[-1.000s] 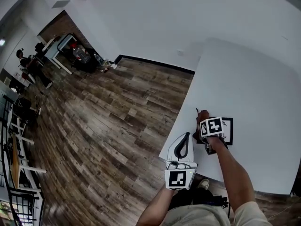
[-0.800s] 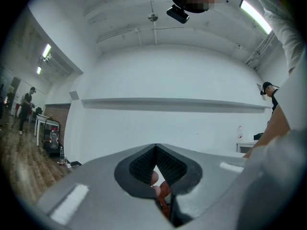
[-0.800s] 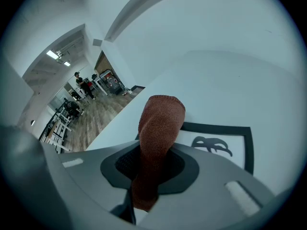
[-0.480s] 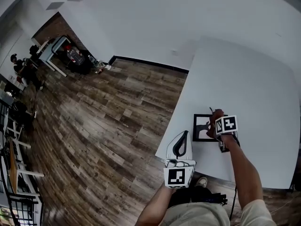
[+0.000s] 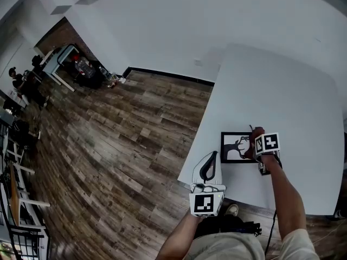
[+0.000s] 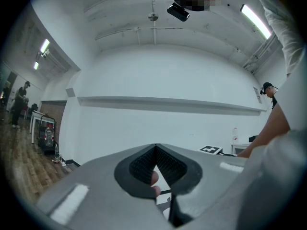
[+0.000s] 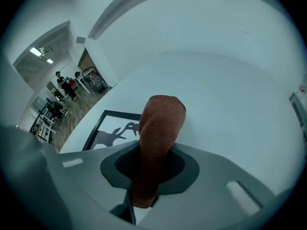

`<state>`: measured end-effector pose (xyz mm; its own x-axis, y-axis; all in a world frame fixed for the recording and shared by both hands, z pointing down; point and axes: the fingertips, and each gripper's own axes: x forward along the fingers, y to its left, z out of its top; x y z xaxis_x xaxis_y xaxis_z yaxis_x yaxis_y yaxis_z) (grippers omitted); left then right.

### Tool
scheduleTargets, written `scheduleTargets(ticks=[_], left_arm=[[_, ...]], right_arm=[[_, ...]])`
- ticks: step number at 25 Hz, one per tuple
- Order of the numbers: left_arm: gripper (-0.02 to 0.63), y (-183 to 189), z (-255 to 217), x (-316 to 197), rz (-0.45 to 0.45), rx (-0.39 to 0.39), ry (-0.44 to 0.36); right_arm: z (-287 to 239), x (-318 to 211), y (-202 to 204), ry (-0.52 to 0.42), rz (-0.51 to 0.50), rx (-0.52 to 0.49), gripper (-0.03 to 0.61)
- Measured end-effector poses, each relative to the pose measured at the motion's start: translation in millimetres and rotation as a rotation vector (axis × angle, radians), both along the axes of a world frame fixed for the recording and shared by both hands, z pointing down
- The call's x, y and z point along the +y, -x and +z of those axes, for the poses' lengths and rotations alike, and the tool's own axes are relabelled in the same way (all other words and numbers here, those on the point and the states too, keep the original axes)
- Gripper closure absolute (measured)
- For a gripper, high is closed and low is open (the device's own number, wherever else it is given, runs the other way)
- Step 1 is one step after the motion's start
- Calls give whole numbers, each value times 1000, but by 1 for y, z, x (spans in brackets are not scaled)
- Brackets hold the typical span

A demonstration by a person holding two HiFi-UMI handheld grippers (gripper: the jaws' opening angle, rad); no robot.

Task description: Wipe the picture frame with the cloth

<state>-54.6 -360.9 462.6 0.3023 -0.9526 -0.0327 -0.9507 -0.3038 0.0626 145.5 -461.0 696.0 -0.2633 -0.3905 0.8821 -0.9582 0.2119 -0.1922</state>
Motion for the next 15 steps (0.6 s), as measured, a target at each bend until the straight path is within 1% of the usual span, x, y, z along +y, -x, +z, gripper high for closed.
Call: scheduleTargets(ticks=[2,4,5,7,11,15], left_arm=[[614,1,-1,1,0,-3,12],[614,4,-4,2,-5,1,-4],[614,5,-6,2,-8,1,-12],[614,6,-6,2,-9,-6,-2],[614,5,-6,2,-12,-12,3],[614,3,-5,3,-16,-20,4]], right_arm=[[-6,3,11,-17,-25,-5,476],[-17,7,31,-45,-68,-22,476],[-22,11,44,-56,-89,-38,476],[-30,18,69,-70,-121,-81,476],[-41,29,121,-76,-167,-182,476],[-38,37,158,-63,-200,-220,476]])
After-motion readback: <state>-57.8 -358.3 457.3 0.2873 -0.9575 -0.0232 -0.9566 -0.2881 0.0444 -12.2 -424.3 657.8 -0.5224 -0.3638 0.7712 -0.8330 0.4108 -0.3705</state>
